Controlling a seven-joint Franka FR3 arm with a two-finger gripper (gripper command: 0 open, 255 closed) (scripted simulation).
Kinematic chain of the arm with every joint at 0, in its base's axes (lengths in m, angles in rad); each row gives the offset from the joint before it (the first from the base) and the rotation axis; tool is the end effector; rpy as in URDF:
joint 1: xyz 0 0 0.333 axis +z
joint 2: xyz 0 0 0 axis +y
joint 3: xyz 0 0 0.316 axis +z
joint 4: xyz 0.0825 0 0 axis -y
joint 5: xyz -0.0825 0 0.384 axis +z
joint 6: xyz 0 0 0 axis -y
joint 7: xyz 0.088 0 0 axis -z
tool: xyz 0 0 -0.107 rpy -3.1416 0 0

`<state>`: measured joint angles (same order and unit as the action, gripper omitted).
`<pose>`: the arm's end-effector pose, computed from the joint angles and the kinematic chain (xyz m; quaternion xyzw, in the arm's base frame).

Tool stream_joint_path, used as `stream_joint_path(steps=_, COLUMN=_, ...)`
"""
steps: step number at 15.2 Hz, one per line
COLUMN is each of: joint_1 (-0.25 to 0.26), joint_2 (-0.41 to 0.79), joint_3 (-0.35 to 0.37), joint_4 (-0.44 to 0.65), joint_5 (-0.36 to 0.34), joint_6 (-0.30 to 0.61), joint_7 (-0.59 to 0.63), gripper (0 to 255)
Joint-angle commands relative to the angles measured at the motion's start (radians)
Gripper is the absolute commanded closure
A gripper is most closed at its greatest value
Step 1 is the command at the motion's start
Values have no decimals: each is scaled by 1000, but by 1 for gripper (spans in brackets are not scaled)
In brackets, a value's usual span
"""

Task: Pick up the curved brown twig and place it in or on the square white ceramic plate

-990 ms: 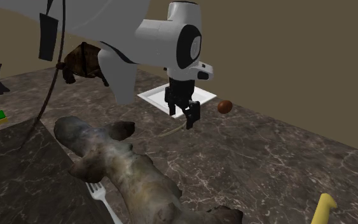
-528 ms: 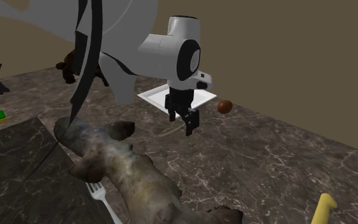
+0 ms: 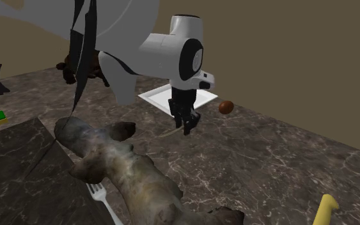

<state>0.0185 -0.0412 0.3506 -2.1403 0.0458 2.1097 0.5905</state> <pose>0.4950 0.1950 0.4224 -0.9924 0.1222 0.0022 0.0131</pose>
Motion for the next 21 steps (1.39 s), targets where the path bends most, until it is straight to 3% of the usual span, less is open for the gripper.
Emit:
stream_joint_path(steps=1, joint_1=4, joint_2=6, joint_3=5, joint_4=-3, joint_5=4, joint_6=8, joint_7=-1, gripper=255)
stream_joint_path(steps=7, joint_1=4, joint_2=7, joint_3=5, joint_4=-1, joint_5=3, joint_6=7, joint_7=0, gripper=255)
stream_joint_path(steps=21, joint_1=1, joint_2=-49, joint_3=-3, joint_4=131, joint_5=19, joint_6=-178, joint_7=-9, gripper=255)
